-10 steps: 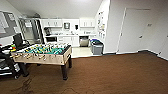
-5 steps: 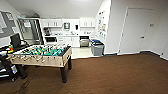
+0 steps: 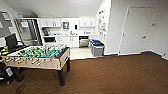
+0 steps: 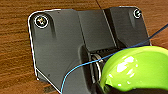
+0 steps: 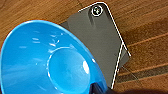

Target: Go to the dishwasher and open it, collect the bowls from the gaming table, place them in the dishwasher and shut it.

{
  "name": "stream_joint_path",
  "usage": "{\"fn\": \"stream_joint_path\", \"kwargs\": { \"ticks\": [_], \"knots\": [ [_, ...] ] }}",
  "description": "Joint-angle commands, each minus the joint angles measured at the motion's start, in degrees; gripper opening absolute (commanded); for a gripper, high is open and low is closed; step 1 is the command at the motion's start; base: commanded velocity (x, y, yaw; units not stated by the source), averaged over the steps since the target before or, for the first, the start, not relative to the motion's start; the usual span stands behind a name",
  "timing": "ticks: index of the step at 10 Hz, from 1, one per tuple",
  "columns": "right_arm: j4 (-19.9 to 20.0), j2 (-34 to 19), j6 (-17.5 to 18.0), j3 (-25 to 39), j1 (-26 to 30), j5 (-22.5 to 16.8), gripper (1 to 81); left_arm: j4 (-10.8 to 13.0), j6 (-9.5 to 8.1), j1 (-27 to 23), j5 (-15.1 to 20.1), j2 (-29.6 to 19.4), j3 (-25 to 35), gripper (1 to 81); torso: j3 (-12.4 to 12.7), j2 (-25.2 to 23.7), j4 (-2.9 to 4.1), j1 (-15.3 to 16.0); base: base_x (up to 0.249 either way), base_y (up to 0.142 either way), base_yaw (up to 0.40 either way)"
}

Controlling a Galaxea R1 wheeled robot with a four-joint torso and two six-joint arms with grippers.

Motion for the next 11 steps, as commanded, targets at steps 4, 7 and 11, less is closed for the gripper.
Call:
{"fn": "stream_joint_path", "kwargs": {
  "ticks": [4,7,11],
  "knots": [
    [-0.85,-0.79,-0.22,0.12,2.29,-2.52,1.0,0.38,0.38,-2.33,2.33,-0.18,0.13,1.0,0.00,-0.02,0.00,-0.02,0.191,-0.089,0.000],
    [-0.85,-0.79,-0.22,0.12,2.29,-2.51,1.0,0.12,0.38,-2.33,2.33,-0.27,0.13,1.0,-0.02,0.02,0.00,0.04,0.184,-0.026,0.000],
    [-0.85,-0.79,-0.22,0.12,2.29,-2.52,1.0,0.03,0.38,-2.33,2.33,-0.18,0.13,1.0,-0.02,0.00,0.00,0.00,0.179,0.000,0.000]
  ]
}}
